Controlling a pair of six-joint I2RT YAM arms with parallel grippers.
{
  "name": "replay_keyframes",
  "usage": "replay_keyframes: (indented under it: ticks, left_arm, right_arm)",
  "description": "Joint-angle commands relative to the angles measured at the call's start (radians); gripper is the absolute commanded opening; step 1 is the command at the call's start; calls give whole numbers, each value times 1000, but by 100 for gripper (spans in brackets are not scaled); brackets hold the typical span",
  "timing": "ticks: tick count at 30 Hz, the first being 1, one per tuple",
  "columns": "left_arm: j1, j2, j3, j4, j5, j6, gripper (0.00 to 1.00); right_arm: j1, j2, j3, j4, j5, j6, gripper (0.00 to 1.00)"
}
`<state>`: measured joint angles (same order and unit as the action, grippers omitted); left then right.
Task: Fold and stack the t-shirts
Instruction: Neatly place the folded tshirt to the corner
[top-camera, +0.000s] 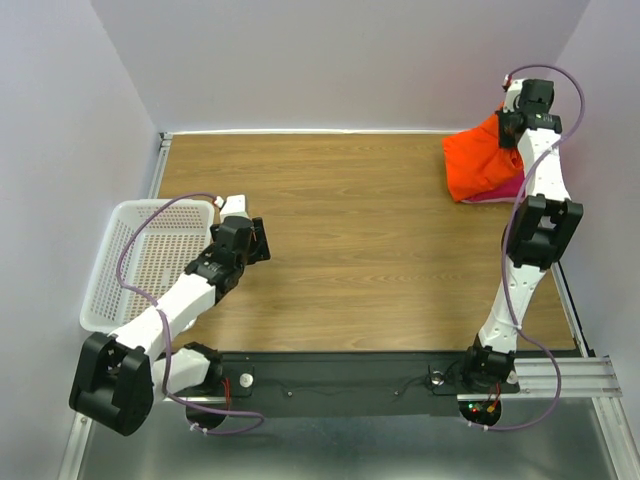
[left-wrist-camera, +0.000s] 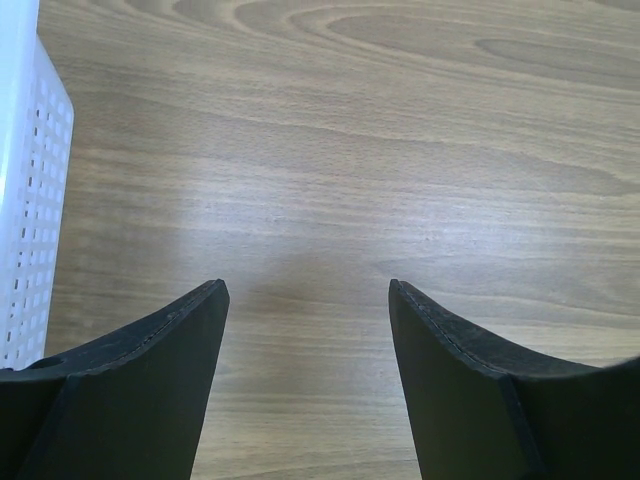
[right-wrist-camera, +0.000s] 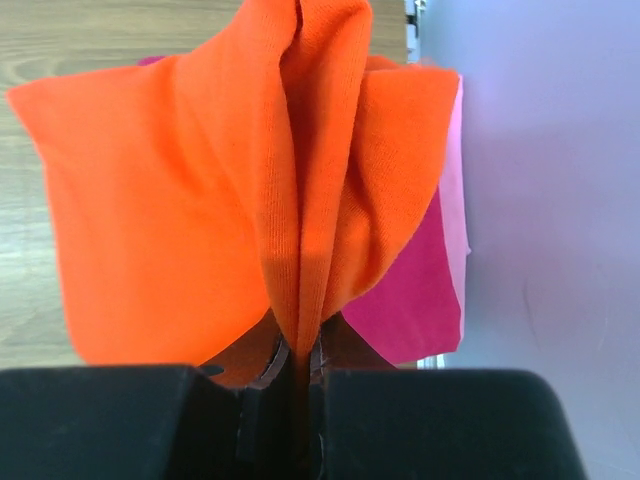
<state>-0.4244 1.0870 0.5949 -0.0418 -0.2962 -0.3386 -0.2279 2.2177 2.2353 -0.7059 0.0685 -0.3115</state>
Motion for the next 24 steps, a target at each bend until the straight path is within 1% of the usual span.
replay_keyframes:
  ticks: [1, 11, 14, 24]
  left_arm:
    - [-5, -44, -20, 62, -1, 1, 77]
    - [-10, -88, -40, 85, 0, 0, 77]
    - [-10, -85, -37, 85, 0, 0, 76]
    - [-11, -91, -38, 86, 3, 1, 76]
  right_arm:
    - [-8, -4, 10, 106, 71, -21, 1]
    - [-8, 71, -14, 215, 183, -81, 1]
    - [-8, 94, -16, 235, 229, -84, 0]
    - [-13, 166, -31, 275, 309, -63, 1]
